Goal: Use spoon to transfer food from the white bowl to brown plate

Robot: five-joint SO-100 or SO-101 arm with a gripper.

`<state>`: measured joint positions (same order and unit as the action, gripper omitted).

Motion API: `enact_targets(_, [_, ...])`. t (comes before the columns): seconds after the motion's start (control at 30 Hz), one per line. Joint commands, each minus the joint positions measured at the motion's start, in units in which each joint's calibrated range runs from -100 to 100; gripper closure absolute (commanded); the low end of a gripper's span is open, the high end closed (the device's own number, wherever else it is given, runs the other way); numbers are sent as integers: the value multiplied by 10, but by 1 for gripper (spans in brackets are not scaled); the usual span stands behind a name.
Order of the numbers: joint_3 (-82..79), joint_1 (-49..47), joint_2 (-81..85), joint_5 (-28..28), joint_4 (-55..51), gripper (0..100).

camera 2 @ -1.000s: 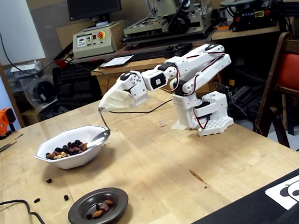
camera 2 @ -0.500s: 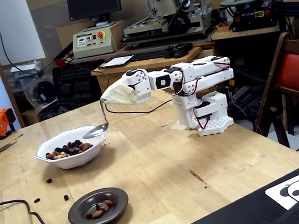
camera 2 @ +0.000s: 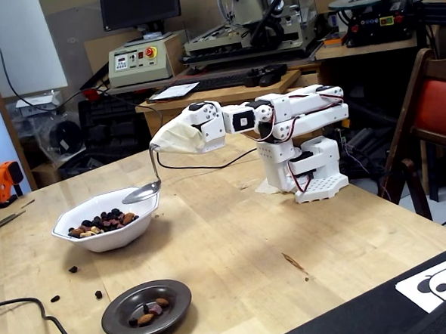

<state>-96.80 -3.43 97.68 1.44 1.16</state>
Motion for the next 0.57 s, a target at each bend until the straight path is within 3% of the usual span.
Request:
enact_targets(0.0, [2, 2, 8, -2, 11, 97])
enact_targets(0.53, [2, 2, 5, -2, 4, 97])
